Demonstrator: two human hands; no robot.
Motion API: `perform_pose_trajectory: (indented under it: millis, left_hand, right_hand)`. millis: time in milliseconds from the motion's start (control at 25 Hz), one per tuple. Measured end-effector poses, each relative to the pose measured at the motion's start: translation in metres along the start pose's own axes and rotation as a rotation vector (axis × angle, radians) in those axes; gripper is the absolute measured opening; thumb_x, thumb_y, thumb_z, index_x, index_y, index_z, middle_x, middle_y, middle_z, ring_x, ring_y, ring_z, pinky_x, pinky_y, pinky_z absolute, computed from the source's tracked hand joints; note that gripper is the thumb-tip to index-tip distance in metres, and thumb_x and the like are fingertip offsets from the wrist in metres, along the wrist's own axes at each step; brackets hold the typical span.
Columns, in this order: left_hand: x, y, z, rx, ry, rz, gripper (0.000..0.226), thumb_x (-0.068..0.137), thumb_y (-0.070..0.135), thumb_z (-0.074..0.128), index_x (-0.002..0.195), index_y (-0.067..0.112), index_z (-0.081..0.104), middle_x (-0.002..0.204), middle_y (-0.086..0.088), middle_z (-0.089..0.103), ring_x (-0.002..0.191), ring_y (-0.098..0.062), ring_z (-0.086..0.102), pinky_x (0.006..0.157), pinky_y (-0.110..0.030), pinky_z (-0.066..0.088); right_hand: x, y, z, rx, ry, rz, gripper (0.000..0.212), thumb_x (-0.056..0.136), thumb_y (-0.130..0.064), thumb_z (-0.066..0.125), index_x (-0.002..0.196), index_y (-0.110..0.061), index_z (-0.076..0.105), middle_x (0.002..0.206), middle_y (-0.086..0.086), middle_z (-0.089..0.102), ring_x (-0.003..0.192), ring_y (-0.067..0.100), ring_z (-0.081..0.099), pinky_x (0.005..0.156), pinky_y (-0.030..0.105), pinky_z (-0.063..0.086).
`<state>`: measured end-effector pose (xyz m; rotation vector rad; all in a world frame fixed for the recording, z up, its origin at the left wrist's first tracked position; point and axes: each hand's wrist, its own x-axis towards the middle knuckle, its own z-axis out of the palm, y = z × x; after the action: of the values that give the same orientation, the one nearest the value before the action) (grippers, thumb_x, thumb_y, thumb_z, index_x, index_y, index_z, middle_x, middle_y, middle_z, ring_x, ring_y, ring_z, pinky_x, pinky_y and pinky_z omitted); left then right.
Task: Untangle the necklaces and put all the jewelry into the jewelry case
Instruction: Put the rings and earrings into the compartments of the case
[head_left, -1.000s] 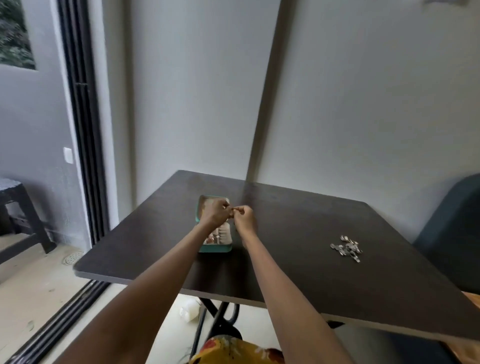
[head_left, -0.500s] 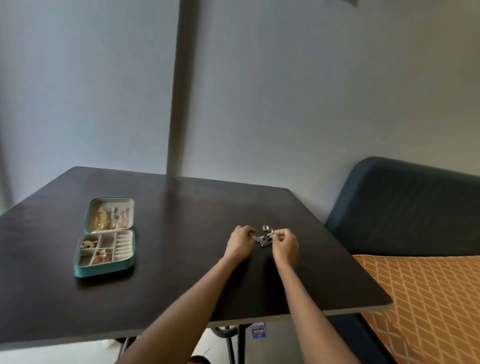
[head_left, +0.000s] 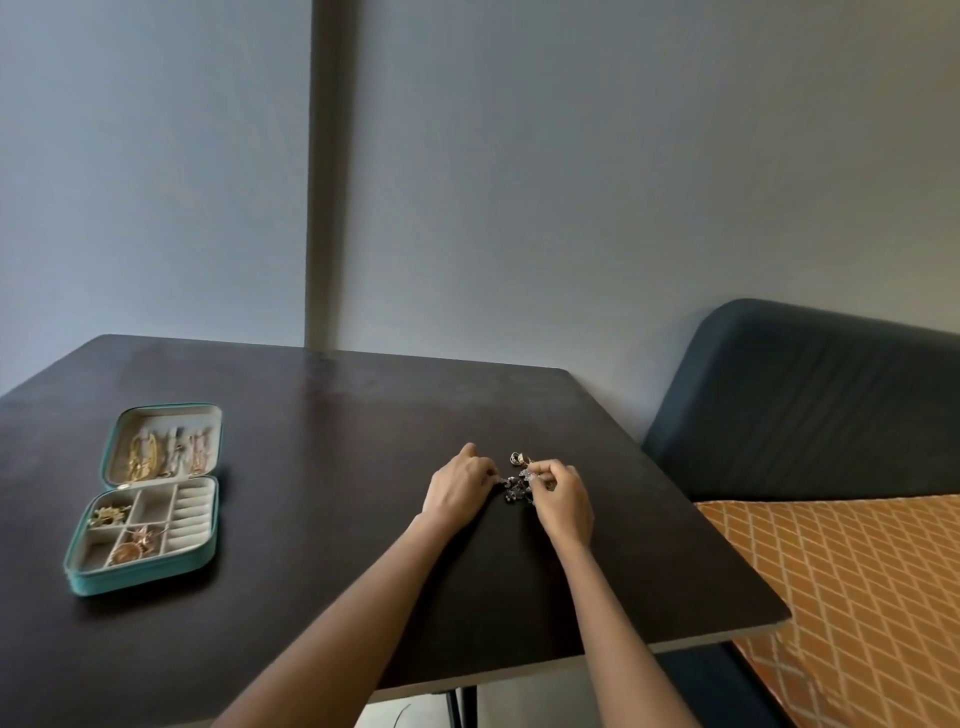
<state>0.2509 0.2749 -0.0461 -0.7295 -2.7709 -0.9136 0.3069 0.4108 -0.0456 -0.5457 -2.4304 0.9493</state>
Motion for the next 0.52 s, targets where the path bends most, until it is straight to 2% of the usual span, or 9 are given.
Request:
perform_pose_trajectory:
  millis: [120, 240, 320, 400, 520]
  left_hand:
    - [0.001, -0.002, 0.0, -0.062, 0.061, -0.027, 0.023, 0.095, 0.024, 0.048, 0.1, 0.015, 0.068, 0.105, -0.002, 0.06, 0.099, -0.021, 0.058, 0.075, -0.03, 0.042]
    - [0.002, -0.004, -0.002, -0.223, 0.11, -0.098, 0.02, 0.092, 0.023, 0.054, 0.099, 0.015, 0.071, 0.103, 0.0, 0.069, 0.098, -0.018, 0.061, 0.076, -0.026, 0.043]
    - [0.002, -0.005, -0.003, -0.295, 0.12, -0.138, 0.018, 0.091, 0.023, 0.057, 0.099, 0.015, 0.072, 0.099, 0.001, 0.07, 0.095, -0.017, 0.062, 0.074, -0.023, 0.043]
    - [0.003, -0.009, -0.003, -0.376, 0.123, -0.157, 0.016, 0.09, 0.02, 0.059, 0.096, 0.014, 0.073, 0.092, 0.001, 0.071, 0.088, -0.015, 0.063, 0.073, -0.022, 0.044]
    - [0.003, -0.015, -0.006, -0.512, 0.107, -0.121, 0.014, 0.09, 0.015, 0.058, 0.089, 0.012, 0.072, 0.08, 0.004, 0.069, 0.074, -0.005, 0.059, 0.067, -0.012, 0.042]
  right_hand:
    - [0.0, 0.001, 0.004, 0.026, -0.065, -0.101, 0.018, 0.086, -0.027, 0.063, 0.102, -0.029, 0.069, 0.099, -0.009, 0.052, 0.096, 0.014, 0.059, 0.078, 0.028, 0.046]
    - [0.003, -0.002, 0.006, -0.092, -0.116, -0.158, 0.026, 0.086, -0.034, 0.063, 0.112, -0.036, 0.066, 0.108, -0.012, 0.051, 0.111, 0.008, 0.047, 0.096, 0.033, 0.033]
    - [0.004, -0.007, 0.006, -0.13, -0.122, -0.162, 0.026, 0.086, -0.038, 0.063, 0.112, -0.038, 0.066, 0.114, -0.013, 0.054, 0.115, 0.007, 0.043, 0.098, 0.034, 0.029]
    - [0.006, -0.011, 0.008, -0.159, -0.134, -0.175, 0.023, 0.085, -0.041, 0.063, 0.108, -0.039, 0.068, 0.114, -0.014, 0.058, 0.114, 0.007, 0.044, 0.098, 0.033, 0.03]
    - [0.01, -0.019, 0.01, -0.043, -0.146, -0.175, 0.016, 0.084, -0.036, 0.067, 0.099, -0.035, 0.072, 0.101, -0.014, 0.069, 0.099, 0.002, 0.058, 0.093, 0.028, 0.044]
